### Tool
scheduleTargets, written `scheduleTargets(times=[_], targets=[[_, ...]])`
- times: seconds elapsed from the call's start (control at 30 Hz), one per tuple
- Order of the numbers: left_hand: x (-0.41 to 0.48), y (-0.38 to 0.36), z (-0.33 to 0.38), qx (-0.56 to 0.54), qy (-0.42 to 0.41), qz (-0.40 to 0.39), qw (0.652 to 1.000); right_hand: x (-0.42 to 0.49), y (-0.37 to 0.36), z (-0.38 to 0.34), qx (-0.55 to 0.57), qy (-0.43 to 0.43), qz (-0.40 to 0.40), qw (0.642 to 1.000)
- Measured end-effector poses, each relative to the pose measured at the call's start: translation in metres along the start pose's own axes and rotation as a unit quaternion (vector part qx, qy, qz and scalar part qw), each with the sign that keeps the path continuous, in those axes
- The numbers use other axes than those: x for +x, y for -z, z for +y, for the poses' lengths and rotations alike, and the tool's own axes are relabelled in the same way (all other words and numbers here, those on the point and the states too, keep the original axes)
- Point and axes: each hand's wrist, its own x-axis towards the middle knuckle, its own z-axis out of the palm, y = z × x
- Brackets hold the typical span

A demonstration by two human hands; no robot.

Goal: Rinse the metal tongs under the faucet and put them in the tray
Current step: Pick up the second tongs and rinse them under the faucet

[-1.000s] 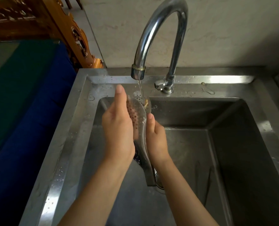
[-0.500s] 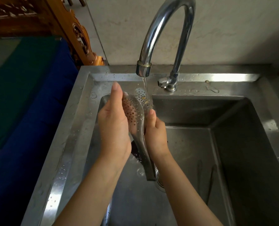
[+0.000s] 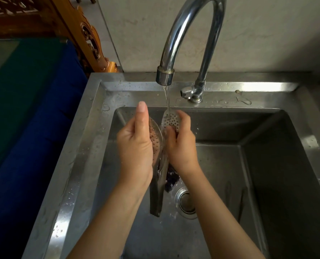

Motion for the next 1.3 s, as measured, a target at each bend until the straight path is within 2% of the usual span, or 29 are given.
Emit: scheduleTargets(times=[0.1, 0.17, 0.27, 0.33, 0.43, 0.53, 0.57, 0.6, 0.77, 0.83, 0.87, 0.93, 0.97, 1.03, 1.1, 1.13, 1.17, 1.2, 1.23, 1.27, 1.3], targets=[[0.004, 0.004, 0.002, 0.023, -0.008, -0.024, 0.999, 0.018, 0.009, -0.004, -0.057, 0.000, -0.013, 0.998], [0.004, 0.005, 0.002, 0.040, -0.024, -0.053, 0.998, 0.028, 0.011, -0.005, -0.090, -0.013, 0.013, 0.996], [0.005, 0.007, -0.001, 0.091, -0.052, -0.078, 0.991, 0.036, 0.010, -0.006, -0.077, -0.057, 0.014, 0.995], [0.008, 0.010, -0.005, 0.104, -0.036, -0.072, 0.991, 0.035, 0.010, -0.006, -0.065, -0.065, -0.019, 0.996], [0.013, 0.015, -0.008, 0.096, -0.013, -0.074, 0.993, 0.028, 0.008, -0.006, -0.110, 0.032, -0.108, 0.987], [0.018, 0.016, -0.007, 0.054, -0.006, -0.080, 0.995, 0.022, 0.013, 0.004, -0.022, 0.037, -0.198, 0.979], [0.020, 0.016, -0.007, 0.037, -0.001, -0.079, 0.996, 0.022, 0.016, 0.007, 0.005, 0.031, -0.205, 0.978], [0.020, 0.016, -0.006, 0.030, 0.003, -0.078, 0.996, 0.024, 0.019, 0.007, 0.015, 0.026, -0.200, 0.979], [0.027, 0.018, -0.004, 0.036, -0.004, -0.079, 0.996, 0.035, 0.011, -0.006, 0.003, -0.041, -0.060, 0.997], [0.037, 0.020, -0.004, 0.030, 0.001, -0.077, 0.997, 0.036, 0.007, -0.014, 0.071, -0.085, -0.079, 0.991], [0.043, 0.020, -0.005, 0.027, 0.010, -0.072, 0.997, 0.036, 0.007, -0.016, 0.127, -0.104, -0.108, 0.980], [0.056, 0.021, -0.013, 0.003, 0.047, -0.076, 0.996, 0.038, 0.005, -0.021, 0.286, -0.142, -0.165, 0.933], [0.062, 0.019, -0.017, -0.024, 0.079, -0.087, 0.993, 0.039, 0.004, -0.023, 0.349, -0.150, -0.167, 0.910], [0.070, 0.011, -0.025, -0.080, 0.148, -0.093, 0.981, 0.042, 0.000, -0.026, 0.381, -0.156, -0.109, 0.905], [0.071, 0.001, -0.033, -0.074, 0.191, -0.044, 0.978, 0.046, -0.004, -0.029, 0.314, -0.176, -0.025, 0.933], [0.067, 0.000, -0.036, -0.028, 0.176, -0.008, 0.984, 0.048, -0.006, -0.030, 0.268, -0.190, 0.018, 0.944], [0.062, 0.000, -0.038, 0.042, 0.118, 0.032, 0.992, 0.051, -0.007, -0.031, 0.226, -0.196, 0.055, 0.953], [0.056, 0.001, -0.037, 0.119, 0.016, 0.065, 0.991, 0.053, -0.008, -0.032, 0.181, -0.188, 0.085, 0.962], [0.049, 0.001, -0.034, 0.158, -0.094, 0.053, 0.981, 0.055, -0.008, -0.031, 0.137, -0.168, 0.106, 0.971], [0.044, -0.002, -0.034, 0.153, -0.160, 0.006, 0.975, 0.056, -0.009, -0.032, 0.100, -0.141, 0.115, 0.978], [0.038, -0.008, -0.034, 0.129, -0.165, -0.055, 0.976, 0.056, -0.010, -0.033, 0.073, -0.114, 0.114, 0.984]])
